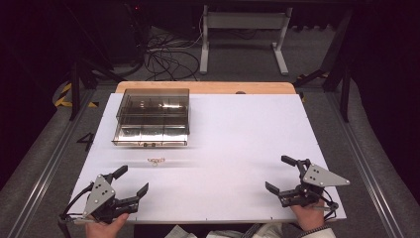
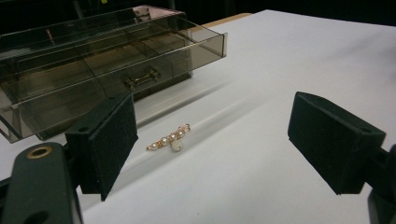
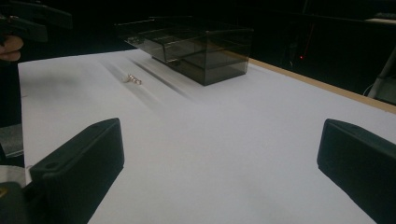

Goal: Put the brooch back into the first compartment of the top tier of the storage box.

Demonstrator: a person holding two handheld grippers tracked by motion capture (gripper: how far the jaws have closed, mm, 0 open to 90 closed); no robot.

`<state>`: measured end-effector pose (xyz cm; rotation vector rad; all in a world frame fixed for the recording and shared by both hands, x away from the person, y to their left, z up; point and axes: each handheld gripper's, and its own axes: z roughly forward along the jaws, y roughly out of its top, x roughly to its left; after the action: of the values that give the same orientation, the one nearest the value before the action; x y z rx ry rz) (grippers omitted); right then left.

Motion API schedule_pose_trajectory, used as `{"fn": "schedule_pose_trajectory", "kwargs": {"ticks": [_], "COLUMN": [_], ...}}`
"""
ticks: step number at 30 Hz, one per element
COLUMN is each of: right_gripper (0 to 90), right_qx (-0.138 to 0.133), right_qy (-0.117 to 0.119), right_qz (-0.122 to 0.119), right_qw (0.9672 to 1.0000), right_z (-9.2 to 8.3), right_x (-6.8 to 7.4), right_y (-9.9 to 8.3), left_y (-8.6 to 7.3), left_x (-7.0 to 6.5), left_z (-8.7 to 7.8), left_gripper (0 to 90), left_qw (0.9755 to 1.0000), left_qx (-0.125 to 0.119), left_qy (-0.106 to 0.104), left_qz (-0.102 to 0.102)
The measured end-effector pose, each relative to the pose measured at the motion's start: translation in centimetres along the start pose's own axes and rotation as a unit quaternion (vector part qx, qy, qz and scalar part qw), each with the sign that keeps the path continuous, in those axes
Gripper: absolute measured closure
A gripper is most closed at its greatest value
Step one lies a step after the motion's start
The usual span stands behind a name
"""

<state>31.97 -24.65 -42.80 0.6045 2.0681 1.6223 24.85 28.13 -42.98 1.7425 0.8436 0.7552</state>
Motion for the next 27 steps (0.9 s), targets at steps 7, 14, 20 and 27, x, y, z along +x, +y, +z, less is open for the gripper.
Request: {"fn": "schedule_pose_trajectory", "kwargs": {"ticks": [7, 14, 20, 27], "right_gripper": [1.4, 1.6, 1.7, 2.3], "right_qx": [0.001, -0.001, -0.002, -0.005], "right_qy": [0.002, 0.002, 0.003, 0.01], "right_qz": [-0.005, 0.001, 0.004, 0.006], "right_qw": [1.0, 1.0, 1.0, 0.9999], "right_z": [0.04, -0.17, -0.17, -0.01], "right_x": [0.13, 0.01, 0.0, 0.08], "right_y": [0.01, -0.05, -0.05, -0.05], "left_y": [0.08, 0.19, 0.28, 0.91], "left_x": [0.08, 0.11, 0.06, 0.14], "left_z": [0.04, 0.12, 0.16, 0.53], "left_gripper": [16.7, 17.1, 17.1, 18.4], "left_qw": [1.0, 1.0, 1.0, 0.9998], "left_qx": [0.001, 0.002, 0.004, 0.008], "left_qy": [0.002, 0.004, -0.002, -0.012], "left_qz": [-0.001, -0.004, -0.006, -0.012]}}
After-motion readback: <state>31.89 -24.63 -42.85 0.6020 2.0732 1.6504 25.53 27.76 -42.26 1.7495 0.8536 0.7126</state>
